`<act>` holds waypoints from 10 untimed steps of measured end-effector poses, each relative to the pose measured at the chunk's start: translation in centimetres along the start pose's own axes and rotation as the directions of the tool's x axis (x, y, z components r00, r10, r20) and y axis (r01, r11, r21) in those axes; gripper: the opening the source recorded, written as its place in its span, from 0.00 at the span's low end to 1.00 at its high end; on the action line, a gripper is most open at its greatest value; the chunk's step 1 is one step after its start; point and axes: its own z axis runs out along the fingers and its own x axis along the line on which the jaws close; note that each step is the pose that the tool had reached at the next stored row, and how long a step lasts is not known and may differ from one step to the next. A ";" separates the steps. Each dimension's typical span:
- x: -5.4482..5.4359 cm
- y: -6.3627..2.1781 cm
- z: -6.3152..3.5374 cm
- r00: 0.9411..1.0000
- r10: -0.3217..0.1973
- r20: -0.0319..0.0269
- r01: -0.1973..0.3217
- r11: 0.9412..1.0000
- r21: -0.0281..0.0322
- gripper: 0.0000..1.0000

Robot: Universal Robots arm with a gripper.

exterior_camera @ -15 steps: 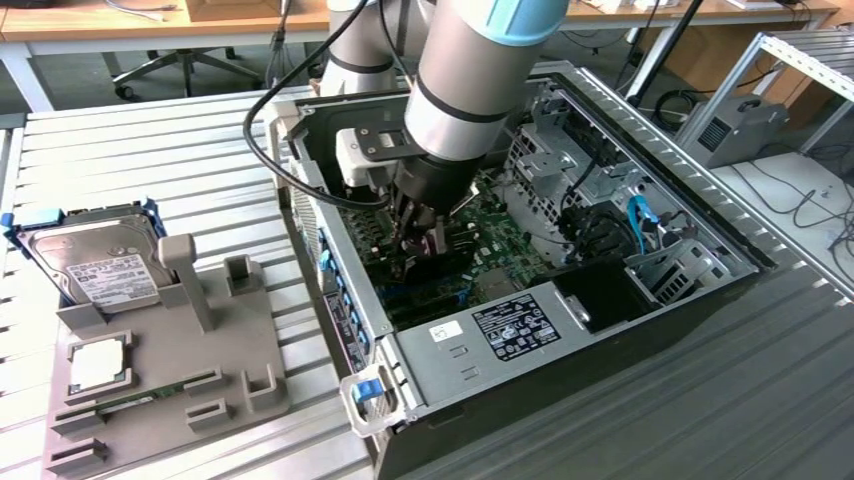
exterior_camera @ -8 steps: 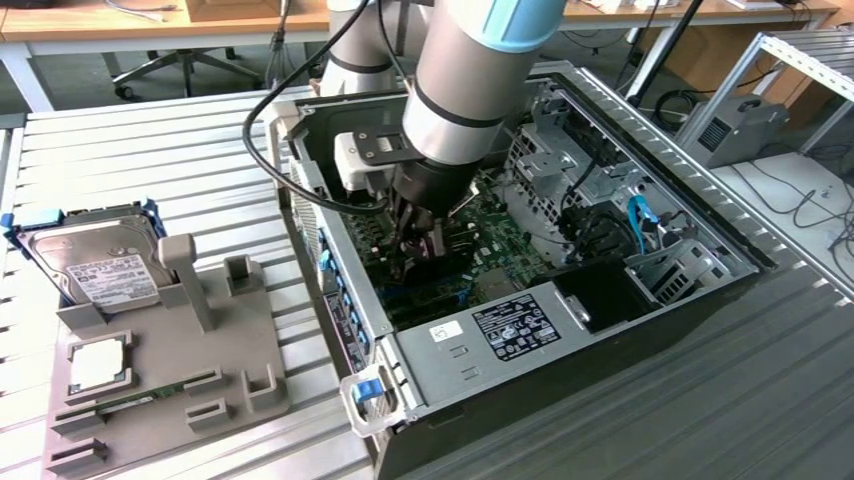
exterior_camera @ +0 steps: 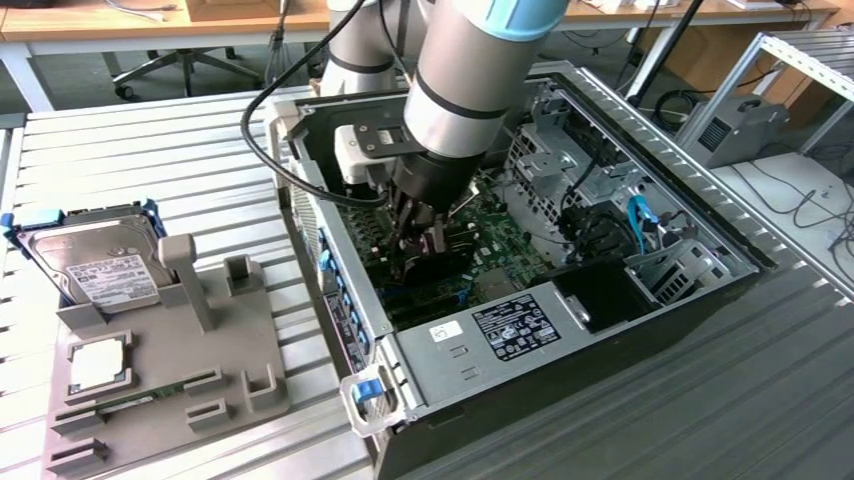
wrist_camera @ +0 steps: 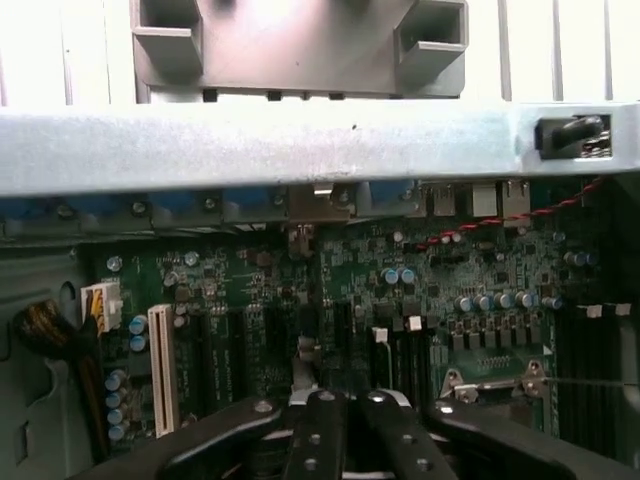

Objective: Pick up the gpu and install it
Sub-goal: 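Press down on the gpu until it lock into place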

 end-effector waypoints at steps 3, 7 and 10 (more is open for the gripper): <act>-0.1 -0.06 -0.39 1.000 0.000 0.000 0.000 1.000 0.000 0.11; -0.1 -0.82 -0.50 1.000 0.000 0.000 0.000 1.000 0.000 0.11; -0.2 -1.94 -0.58 1.000 0.000 0.000 0.000 1.000 -0.001 0.11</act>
